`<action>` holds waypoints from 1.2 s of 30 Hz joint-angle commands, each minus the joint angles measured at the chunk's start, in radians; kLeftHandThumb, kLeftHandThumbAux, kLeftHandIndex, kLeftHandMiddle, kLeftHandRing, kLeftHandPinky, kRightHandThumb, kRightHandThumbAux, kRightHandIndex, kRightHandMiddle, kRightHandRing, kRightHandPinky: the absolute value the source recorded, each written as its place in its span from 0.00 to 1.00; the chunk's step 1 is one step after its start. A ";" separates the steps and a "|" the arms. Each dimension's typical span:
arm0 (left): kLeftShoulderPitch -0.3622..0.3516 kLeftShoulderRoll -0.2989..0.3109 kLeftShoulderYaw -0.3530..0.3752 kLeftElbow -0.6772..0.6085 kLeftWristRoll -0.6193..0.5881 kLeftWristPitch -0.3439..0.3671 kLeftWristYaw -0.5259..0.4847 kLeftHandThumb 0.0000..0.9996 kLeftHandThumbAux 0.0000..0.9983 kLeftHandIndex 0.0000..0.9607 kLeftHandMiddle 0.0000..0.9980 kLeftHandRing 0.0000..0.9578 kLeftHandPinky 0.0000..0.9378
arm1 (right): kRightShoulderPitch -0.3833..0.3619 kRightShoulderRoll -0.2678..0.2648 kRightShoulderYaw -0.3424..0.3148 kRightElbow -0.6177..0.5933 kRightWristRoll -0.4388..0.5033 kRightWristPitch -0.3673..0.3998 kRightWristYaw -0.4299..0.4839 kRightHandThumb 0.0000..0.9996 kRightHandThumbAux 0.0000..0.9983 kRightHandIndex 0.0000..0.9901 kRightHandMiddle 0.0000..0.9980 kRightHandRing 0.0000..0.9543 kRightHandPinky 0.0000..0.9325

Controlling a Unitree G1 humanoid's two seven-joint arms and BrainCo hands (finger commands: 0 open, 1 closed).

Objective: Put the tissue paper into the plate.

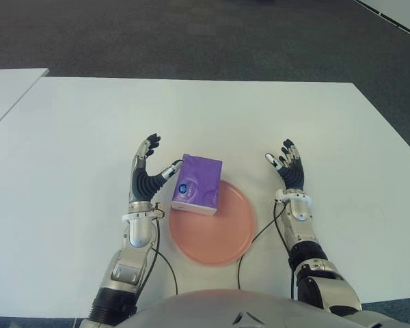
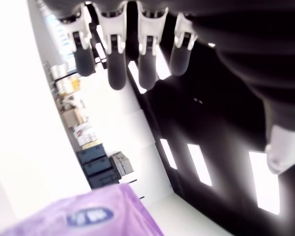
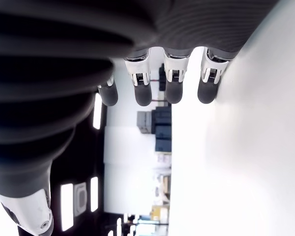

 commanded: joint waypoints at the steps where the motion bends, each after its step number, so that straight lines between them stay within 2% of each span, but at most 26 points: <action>1: 0.013 -0.038 0.053 0.094 -0.154 0.016 -0.093 0.15 0.57 0.13 0.20 0.23 0.27 | 0.268 0.075 0.033 0.004 -0.010 0.106 -0.013 0.16 0.65 0.02 0.11 0.06 0.01; 5: -0.003 -0.036 0.083 0.159 -0.208 -0.018 -0.134 0.16 0.58 0.13 0.19 0.24 0.28 | 0.291 0.074 0.032 -0.034 -0.001 0.112 -0.005 0.19 0.63 0.04 0.14 0.09 0.03; 12: 0.017 -0.052 0.084 0.151 -0.241 -0.022 -0.180 0.19 0.59 0.14 0.20 0.24 0.29 | 0.321 0.068 0.024 -0.074 0.012 0.113 0.006 0.21 0.62 0.06 0.17 0.11 0.04; 16: 0.035 -0.074 0.091 0.127 -0.294 0.025 -0.214 0.19 0.59 0.16 0.21 0.26 0.30 | 0.334 0.065 0.022 -0.087 0.015 0.114 0.011 0.21 0.61 0.06 0.18 0.12 0.04; 24: 0.066 -0.113 0.110 0.133 -0.379 0.056 -0.265 0.20 0.58 0.21 0.26 0.30 0.34 | 0.362 0.063 0.024 -0.117 0.015 0.108 0.018 0.21 0.60 0.06 0.18 0.12 0.07; 36: 0.129 -0.130 0.117 0.097 -0.423 0.118 -0.306 0.21 0.58 0.25 0.28 0.32 0.35 | 0.385 0.053 0.036 -0.149 0.004 0.129 0.028 0.19 0.62 0.06 0.17 0.12 0.06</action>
